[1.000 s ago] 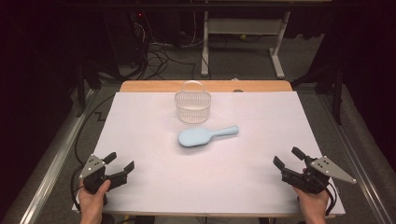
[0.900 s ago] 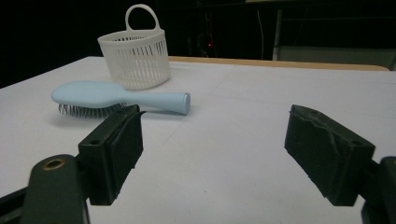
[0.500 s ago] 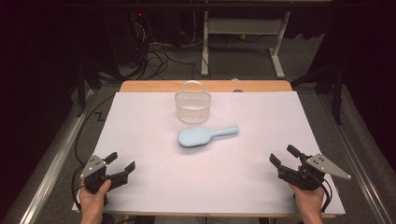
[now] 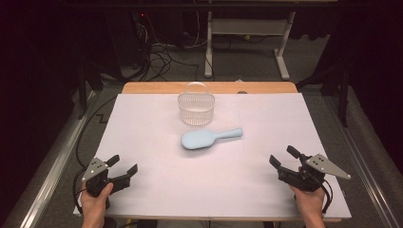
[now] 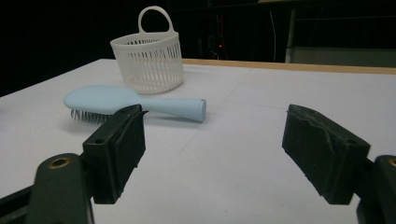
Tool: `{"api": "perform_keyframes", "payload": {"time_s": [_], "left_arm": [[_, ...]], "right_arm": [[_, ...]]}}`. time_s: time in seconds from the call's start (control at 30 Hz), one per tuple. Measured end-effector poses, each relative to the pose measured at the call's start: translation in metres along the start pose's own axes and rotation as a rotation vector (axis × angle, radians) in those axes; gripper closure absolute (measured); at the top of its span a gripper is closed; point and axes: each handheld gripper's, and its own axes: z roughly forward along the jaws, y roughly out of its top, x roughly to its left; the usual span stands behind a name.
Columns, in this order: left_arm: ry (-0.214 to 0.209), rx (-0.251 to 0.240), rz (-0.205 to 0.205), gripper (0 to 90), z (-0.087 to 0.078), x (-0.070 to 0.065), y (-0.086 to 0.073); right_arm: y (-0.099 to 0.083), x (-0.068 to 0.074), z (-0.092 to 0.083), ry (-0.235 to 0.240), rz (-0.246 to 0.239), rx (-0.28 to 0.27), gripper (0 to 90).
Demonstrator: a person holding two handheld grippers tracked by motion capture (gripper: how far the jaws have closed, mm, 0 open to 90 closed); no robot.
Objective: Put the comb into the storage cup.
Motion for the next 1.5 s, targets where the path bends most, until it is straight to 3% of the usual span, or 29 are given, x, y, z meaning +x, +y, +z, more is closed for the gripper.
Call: {"api": "perform_keyframes", "payload": {"time_s": [0.83,1.5], "left_arm": [[-0.002,-0.005,-0.003,18.6,-0.002,0.000,-0.001],[0.003,-0.006,-0.007,18.6,-0.003,0.000,-0.002]], "right_arm": [[0.007,0.017,0.020,0.084,0.000,0.023,21.6],[0.015,0.026,0.044,0.112,0.000,0.024,21.4]]}}
